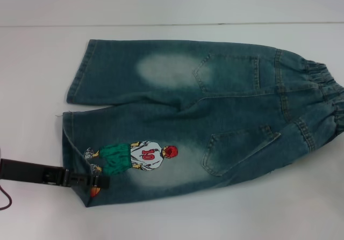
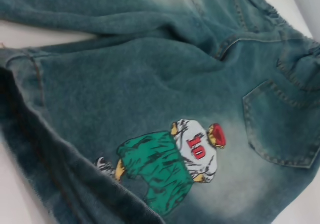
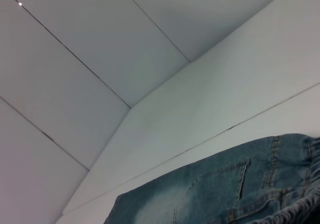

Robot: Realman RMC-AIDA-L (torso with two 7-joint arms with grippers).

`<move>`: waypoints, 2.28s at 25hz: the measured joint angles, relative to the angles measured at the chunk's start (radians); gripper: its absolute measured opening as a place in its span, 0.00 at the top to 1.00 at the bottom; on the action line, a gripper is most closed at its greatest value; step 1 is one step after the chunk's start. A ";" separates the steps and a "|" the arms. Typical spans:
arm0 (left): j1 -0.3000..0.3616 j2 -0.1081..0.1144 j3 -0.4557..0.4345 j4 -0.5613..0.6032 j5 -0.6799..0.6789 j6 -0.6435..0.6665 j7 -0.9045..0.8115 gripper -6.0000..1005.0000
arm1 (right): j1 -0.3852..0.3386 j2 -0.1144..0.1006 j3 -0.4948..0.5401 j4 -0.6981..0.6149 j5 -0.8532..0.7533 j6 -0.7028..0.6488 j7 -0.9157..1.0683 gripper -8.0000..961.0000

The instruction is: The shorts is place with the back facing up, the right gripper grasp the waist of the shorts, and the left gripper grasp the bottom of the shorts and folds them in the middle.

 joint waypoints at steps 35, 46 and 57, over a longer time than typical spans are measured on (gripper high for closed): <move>0.039 -0.016 0.112 0.131 0.033 -0.014 -0.009 0.60 | 0.002 -0.003 0.001 0.002 0.000 -0.026 -0.008 0.84; 0.039 -0.013 0.112 0.131 0.023 -0.020 -0.007 0.90 | 0.000 -0.003 0.007 0.003 0.003 -0.034 -0.008 0.83; 0.030 0.028 0.057 0.113 -0.104 -0.014 0.013 0.95 | -0.001 -0.004 0.070 0.007 0.016 -0.046 0.002 0.82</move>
